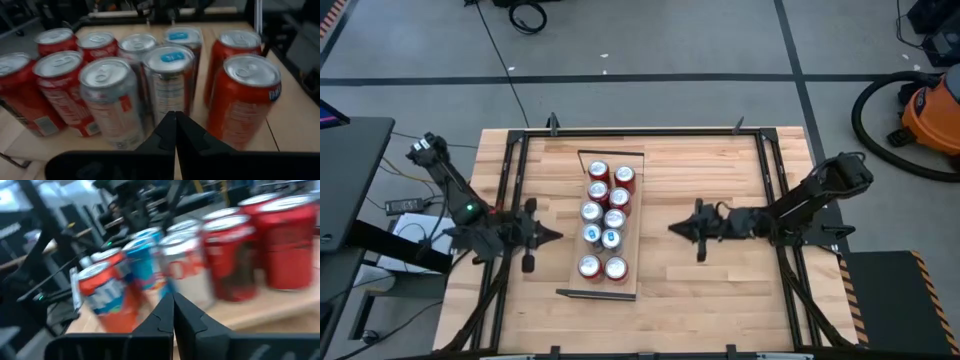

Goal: Place canned beverage on shelf
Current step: Return to Home Position

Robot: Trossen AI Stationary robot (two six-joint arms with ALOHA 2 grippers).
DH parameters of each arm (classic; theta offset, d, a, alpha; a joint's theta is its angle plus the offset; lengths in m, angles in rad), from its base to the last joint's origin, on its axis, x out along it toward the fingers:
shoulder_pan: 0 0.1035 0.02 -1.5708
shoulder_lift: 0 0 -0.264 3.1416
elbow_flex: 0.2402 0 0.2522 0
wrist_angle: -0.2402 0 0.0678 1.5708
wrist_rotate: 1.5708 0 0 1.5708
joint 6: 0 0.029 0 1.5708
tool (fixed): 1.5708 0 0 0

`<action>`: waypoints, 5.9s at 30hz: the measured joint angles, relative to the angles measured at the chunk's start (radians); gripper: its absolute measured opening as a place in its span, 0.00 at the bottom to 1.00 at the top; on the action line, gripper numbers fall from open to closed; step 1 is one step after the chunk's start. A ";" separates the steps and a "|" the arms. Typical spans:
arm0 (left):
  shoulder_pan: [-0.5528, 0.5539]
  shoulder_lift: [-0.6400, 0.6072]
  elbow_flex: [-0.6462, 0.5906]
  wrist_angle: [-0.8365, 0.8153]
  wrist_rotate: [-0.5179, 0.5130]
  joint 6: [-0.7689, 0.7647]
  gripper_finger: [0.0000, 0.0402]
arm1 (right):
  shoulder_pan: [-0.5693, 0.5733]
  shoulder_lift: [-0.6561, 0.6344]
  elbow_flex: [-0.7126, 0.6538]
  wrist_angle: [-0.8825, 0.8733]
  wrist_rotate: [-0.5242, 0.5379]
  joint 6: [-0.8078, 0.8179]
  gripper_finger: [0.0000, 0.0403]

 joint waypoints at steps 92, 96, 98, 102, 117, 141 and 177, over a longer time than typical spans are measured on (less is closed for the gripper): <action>0.007 -0.445 -0.417 0.644 0.095 0.547 0.01 | -0.129 -1.351 -0.319 -0.666 0.055 -0.430 0.03; 0.007 -0.445 -0.417 0.644 0.095 0.545 0.01 | -0.129 -1.351 -0.319 -0.667 0.055 -0.430 0.03; 0.007 -0.445 -0.417 0.644 0.095 0.544 0.01 | -0.129 -1.351 -0.319 -0.666 0.055 -0.431 0.03; 0.007 -0.445 -0.417 0.644 0.095 0.544 0.01 | -0.129 -1.351 -0.319 -0.666 0.055 -0.432 0.03; 0.007 -0.445 -0.418 0.644 0.095 0.545 0.01 | -0.129 -1.351 -0.319 -0.666 0.055 -0.432 0.03; 0.007 -0.445 -0.418 0.644 0.095 0.545 0.01 | -0.129 -1.351 -0.319 -0.666 0.055 -0.432 0.03; 0.007 -0.445 -0.418 0.644 0.095 0.545 0.01 | -0.129 -1.351 -0.319 -0.667 0.055 -0.432 0.03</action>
